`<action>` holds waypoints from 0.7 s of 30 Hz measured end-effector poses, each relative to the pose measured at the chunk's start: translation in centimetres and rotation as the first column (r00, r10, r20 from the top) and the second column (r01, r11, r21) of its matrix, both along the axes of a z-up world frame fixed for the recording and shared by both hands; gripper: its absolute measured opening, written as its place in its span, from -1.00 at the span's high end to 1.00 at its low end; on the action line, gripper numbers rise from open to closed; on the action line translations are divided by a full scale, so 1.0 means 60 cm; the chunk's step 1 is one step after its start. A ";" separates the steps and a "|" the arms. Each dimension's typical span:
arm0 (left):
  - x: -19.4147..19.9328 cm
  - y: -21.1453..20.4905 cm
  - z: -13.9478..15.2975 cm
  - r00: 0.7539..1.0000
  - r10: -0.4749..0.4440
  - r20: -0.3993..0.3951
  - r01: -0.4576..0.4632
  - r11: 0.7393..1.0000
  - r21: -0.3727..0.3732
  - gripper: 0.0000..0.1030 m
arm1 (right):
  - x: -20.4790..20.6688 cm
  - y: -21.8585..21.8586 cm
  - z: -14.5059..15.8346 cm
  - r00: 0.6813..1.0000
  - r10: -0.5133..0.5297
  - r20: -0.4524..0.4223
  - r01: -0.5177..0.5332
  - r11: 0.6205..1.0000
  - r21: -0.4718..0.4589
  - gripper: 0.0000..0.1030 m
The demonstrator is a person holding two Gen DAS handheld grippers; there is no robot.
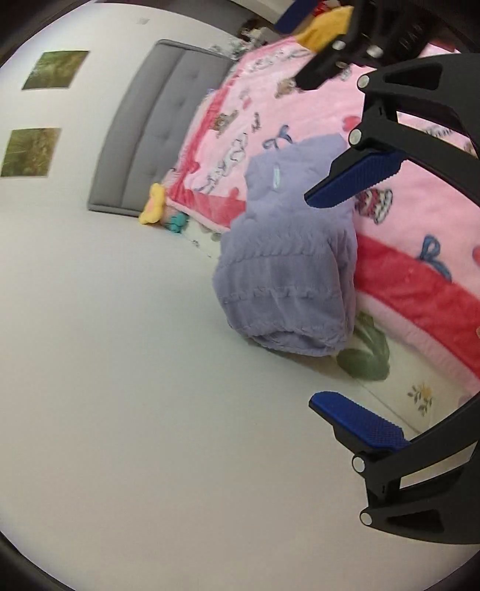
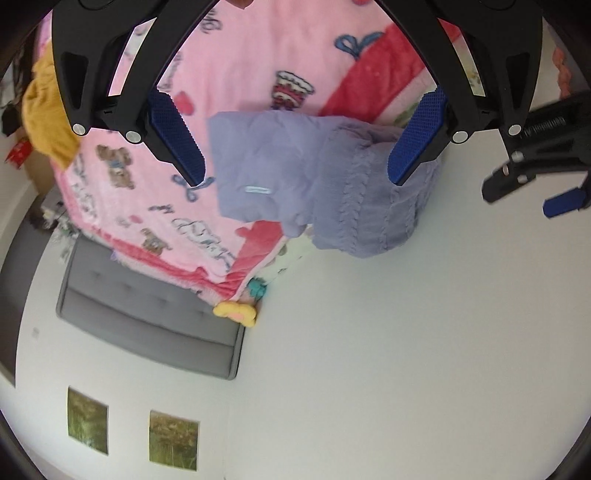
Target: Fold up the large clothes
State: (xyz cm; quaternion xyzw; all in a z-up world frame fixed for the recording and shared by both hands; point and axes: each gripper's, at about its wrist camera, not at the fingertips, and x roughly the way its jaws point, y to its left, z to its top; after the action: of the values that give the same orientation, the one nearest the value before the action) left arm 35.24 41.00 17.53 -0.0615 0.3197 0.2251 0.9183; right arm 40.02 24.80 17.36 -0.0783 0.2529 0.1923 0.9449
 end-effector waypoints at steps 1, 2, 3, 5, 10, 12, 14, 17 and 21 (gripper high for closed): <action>-0.010 -0.006 0.010 1.000 0.016 -0.002 -0.016 1.000 -0.010 -0.90 | -0.009 -0.009 0.007 1.000 -0.010 0.011 0.011 1.000 -0.017 -0.84; -0.017 -0.011 0.017 0.999 0.035 -0.003 -0.035 0.999 -0.017 -0.90 | -0.019 -0.018 0.013 0.999 -0.020 0.027 0.021 0.999 -0.033 -0.85; -0.024 -0.016 0.024 0.999 0.051 -0.009 -0.051 0.999 -0.016 -0.90 | -0.027 -0.027 0.017 0.998 -0.032 0.045 0.033 0.999 -0.038 -0.85; -0.036 -0.031 0.035 0.999 0.035 0.012 -0.036 0.999 0.008 -0.90 | -0.048 -0.045 0.027 0.996 -0.036 0.076 0.038 0.999 -0.025 -0.85; -0.043 -0.076 0.041 0.997 -0.073 -0.025 0.075 0.990 0.119 -0.90 | -0.063 -0.079 0.033 0.995 -0.068 0.067 0.068 0.998 0.000 -0.85; -0.039 -0.086 0.039 0.994 -0.100 -0.033 0.103 0.986 0.131 -0.90 | -0.060 -0.087 0.027 0.996 -0.071 0.057 0.071 0.997 0.011 -0.84; -0.032 -0.086 0.037 0.993 -0.112 -0.036 0.116 0.986 0.117 -0.90 | -0.054 -0.091 0.021 0.996 -0.081 0.047 0.081 0.997 0.002 -0.85; -0.016 -0.077 0.031 0.993 -0.115 -0.038 0.117 0.990 0.074 -0.90 | -0.038 -0.096 0.012 0.995 -0.095 0.016 0.095 0.995 0.021 -0.85; 0.010 -0.064 0.019 0.996 -0.086 -0.032 0.089 0.991 0.100 -0.90 | -0.007 -0.090 -0.008 0.995 -0.098 -0.019 0.099 0.992 0.076 -0.85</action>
State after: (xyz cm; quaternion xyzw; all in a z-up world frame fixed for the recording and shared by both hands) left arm 35.85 37.14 18.69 0.0025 0.3228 0.2014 0.9248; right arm 39.60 19.41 16.89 -0.0278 0.2560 0.1557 0.9537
